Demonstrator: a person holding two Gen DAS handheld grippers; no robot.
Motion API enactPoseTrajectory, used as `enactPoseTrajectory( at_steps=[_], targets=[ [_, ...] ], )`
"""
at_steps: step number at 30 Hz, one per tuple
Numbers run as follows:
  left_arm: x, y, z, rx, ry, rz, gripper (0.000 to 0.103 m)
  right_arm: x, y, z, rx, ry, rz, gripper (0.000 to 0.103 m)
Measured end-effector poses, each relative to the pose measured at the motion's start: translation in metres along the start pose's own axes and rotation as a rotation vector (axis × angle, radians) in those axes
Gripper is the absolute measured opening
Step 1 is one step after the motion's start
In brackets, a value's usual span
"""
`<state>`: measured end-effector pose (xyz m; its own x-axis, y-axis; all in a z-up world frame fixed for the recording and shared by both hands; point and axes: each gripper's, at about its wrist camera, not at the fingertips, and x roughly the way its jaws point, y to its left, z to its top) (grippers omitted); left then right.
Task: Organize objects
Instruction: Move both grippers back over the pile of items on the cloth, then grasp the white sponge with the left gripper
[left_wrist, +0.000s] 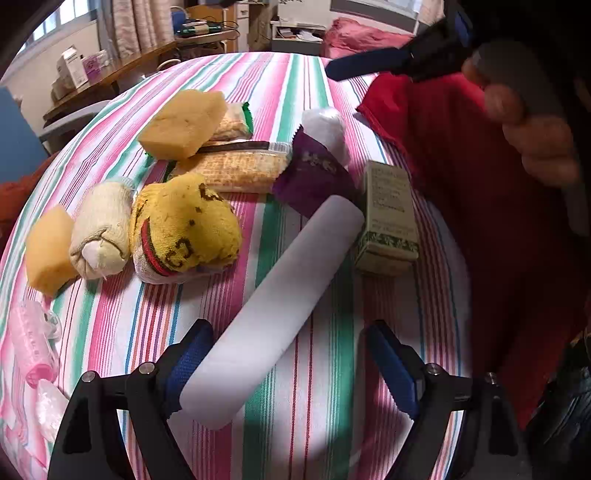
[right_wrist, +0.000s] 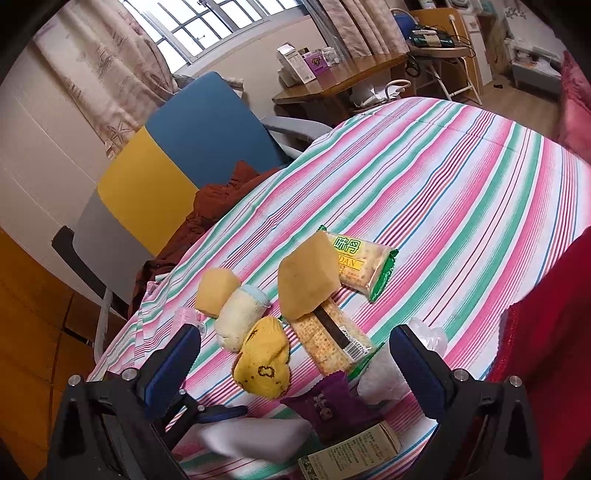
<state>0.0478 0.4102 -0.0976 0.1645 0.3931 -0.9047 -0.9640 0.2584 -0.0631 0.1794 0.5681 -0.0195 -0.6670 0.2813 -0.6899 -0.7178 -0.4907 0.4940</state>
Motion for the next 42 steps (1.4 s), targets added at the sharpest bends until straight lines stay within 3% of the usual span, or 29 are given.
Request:
enactPoseTrajectory(
  at_steps=[3, 4, 8, 10, 12, 14, 17, 20, 26, 32, 35, 36, 37, 40, 42],
  targets=[
    [-0.007, -0.002, -0.005, -0.009, 0.004, -0.019, 0.083, 0.001, -0.001, 0.0, 0.006, 0.004, 0.0, 0.103],
    [-0.012, -0.004, -0.009, -0.001, -0.007, -0.015, 0.075, 0.001, -0.001, 0.0, 0.006, 0.004, -0.001, 0.103],
    [-0.03, -0.008, -0.027, -0.04, -0.031, -0.051, 0.073, 0.002, 0.0, 0.0, 0.004, 0.008, -0.01, 0.103],
    [-0.036, -0.012, -0.032, -0.036, -0.037, -0.02, 0.073, 0.002, 0.0, -0.001, 0.005, 0.008, -0.013, 0.103],
    [-0.042, -0.015, -0.035, -0.037, -0.039, -0.019, 0.075, 0.002, -0.001, -0.001, 0.006, 0.007, -0.014, 0.103],
    [-0.041, -0.019, -0.038, -0.007, 0.013, -0.028, 0.086, 0.002, -0.001, -0.001, 0.006, 0.005, -0.014, 0.103],
    [-0.032, -0.026, -0.04, 0.045, 0.075, 0.022, 0.086, 0.002, -0.001, -0.001, 0.009, 0.004, -0.016, 0.103],
    [-0.033, -0.026, -0.044, 0.041, 0.104, -0.039, 0.088, 0.001, -0.002, -0.001, 0.012, 0.004, -0.014, 0.103],
    [-0.044, -0.033, -0.048, 0.117, 0.101, 0.003, 0.09, 0.001, -0.002, -0.001, 0.014, 0.006, -0.011, 0.103],
    [-0.031, -0.033, -0.031, 0.185, 0.118, -0.016, 0.089, 0.001, -0.001, -0.002, 0.017, 0.007, -0.016, 0.103],
    [-0.026, -0.028, -0.03, 0.156, 0.113, -0.045, 0.083, 0.002, -0.001, -0.002, 0.018, 0.011, -0.015, 0.103],
    [-0.029, -0.026, -0.032, 0.127, 0.09, -0.051, 0.078, 0.002, -0.002, -0.002, 0.018, 0.011, -0.015, 0.103],
    [-0.031, -0.024, -0.033, 0.107, 0.076, -0.053, 0.064, 0.002, -0.002, -0.002, 0.018, 0.012, -0.014, 0.103],
    [-0.042, -0.012, -0.041, -0.02, 0.031, -0.067, 0.061, 0.004, -0.002, -0.002, 0.019, 0.017, -0.014, 0.103],
    [-0.048, -0.01, -0.05, -0.079, 0.014, -0.009, 0.061, 0.005, -0.001, -0.002, 0.015, 0.025, -0.016, 0.103]
  ],
)
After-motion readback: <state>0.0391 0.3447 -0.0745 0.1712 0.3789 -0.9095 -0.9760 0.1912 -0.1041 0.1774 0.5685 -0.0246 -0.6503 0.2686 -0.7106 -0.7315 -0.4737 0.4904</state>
